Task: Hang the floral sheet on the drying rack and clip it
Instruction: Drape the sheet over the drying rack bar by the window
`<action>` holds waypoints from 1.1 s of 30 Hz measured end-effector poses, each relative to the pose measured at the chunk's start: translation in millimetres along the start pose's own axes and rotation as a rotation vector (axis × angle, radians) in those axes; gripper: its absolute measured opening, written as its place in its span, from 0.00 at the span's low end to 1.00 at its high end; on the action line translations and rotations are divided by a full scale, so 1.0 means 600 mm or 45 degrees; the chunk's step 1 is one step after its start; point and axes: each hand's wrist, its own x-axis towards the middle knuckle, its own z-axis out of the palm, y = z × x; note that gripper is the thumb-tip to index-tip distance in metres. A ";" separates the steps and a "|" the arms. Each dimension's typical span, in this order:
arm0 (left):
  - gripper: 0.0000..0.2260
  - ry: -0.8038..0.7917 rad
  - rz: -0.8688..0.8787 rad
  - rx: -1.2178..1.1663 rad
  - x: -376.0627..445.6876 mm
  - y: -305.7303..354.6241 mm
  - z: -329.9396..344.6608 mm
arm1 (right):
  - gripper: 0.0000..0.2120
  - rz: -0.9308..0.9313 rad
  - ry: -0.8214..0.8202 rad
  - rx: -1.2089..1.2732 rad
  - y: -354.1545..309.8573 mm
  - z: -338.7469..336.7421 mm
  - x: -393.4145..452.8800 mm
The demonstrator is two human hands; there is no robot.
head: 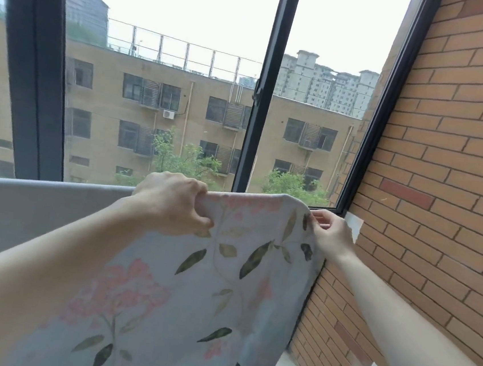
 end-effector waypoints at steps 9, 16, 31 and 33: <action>0.18 -0.155 -0.074 -0.125 0.007 -0.001 -0.008 | 0.06 -0.105 0.131 0.169 -0.028 -0.014 0.071; 0.18 -0.352 -0.197 -0.318 0.025 0.002 -0.017 | 0.08 -0.175 0.167 0.083 -0.140 0.006 0.167; 0.37 -0.593 -0.385 -0.475 0.045 -0.022 -0.021 | 0.05 -0.048 -0.512 0.151 -0.142 0.055 0.141; 0.42 -0.579 -0.364 -0.533 0.051 -0.024 -0.013 | 0.07 -0.212 -0.441 0.193 -0.155 0.048 0.110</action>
